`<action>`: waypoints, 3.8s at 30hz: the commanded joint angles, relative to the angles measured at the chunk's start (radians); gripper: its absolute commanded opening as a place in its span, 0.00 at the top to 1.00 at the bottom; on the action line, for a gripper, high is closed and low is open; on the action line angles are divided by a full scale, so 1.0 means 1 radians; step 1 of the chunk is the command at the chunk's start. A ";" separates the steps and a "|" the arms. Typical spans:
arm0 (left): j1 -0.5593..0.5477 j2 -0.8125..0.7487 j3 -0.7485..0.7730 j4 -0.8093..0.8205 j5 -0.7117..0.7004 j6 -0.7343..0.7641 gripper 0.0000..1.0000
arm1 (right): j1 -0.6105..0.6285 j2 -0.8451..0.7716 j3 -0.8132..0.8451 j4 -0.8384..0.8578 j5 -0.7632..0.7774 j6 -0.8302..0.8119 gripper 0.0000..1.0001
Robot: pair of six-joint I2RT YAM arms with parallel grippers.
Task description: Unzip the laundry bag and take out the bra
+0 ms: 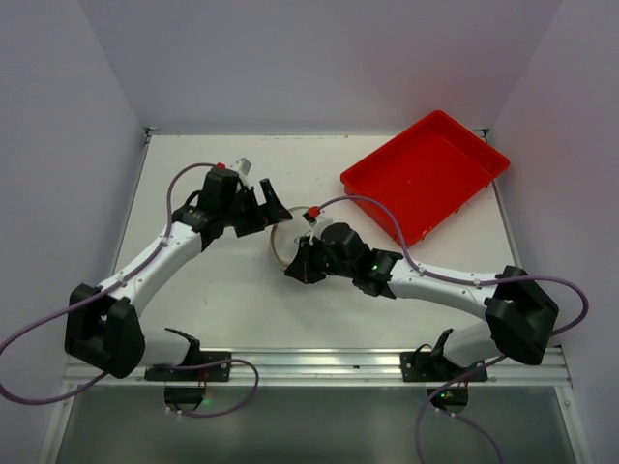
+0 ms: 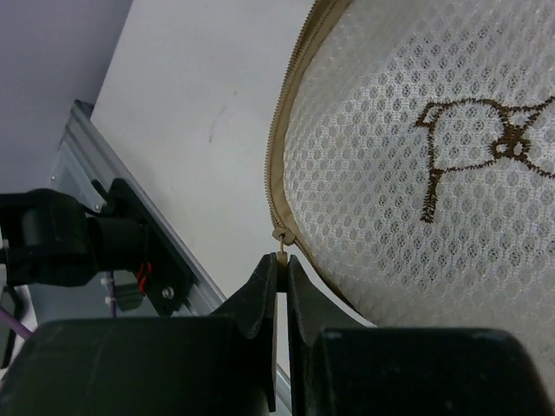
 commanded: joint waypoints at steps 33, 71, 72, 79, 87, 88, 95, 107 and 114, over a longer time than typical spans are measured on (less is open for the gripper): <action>-0.109 -0.512 -0.555 0.028 -0.110 -0.260 1.00 | -0.208 -0.366 -0.251 -0.181 0.060 -0.136 1.00; -0.241 -0.165 -0.055 -0.010 -0.316 0.176 0.86 | -0.208 -0.725 -0.293 -0.361 0.196 -0.111 0.11; -0.241 -0.166 -0.055 -0.009 -0.307 0.177 0.90 | -0.206 -0.727 -0.294 -0.359 0.201 -0.111 0.11; -0.243 -0.181 -0.058 -0.003 -0.227 0.175 1.00 | -0.206 -0.731 -0.296 -0.355 0.199 -0.104 0.11; -0.371 -0.169 0.073 0.022 -0.195 0.147 1.00 | -0.206 -0.806 -0.293 -0.379 0.269 -0.097 0.11; -0.419 -0.150 0.084 0.024 -0.202 0.143 1.00 | -0.206 -0.820 -0.291 -0.382 0.282 -0.092 0.11; -0.623 -0.037 0.132 0.092 -0.259 0.083 0.95 | -0.208 -1.027 -0.296 -0.469 0.475 -0.055 0.11; -0.800 0.052 0.300 -0.059 -0.572 0.048 0.11 | -0.206 -1.252 -0.244 -0.598 0.537 -0.135 0.11; -0.587 -0.064 0.206 -0.190 -0.623 0.019 0.10 | -0.206 -1.025 -0.227 -0.456 0.333 -0.198 0.12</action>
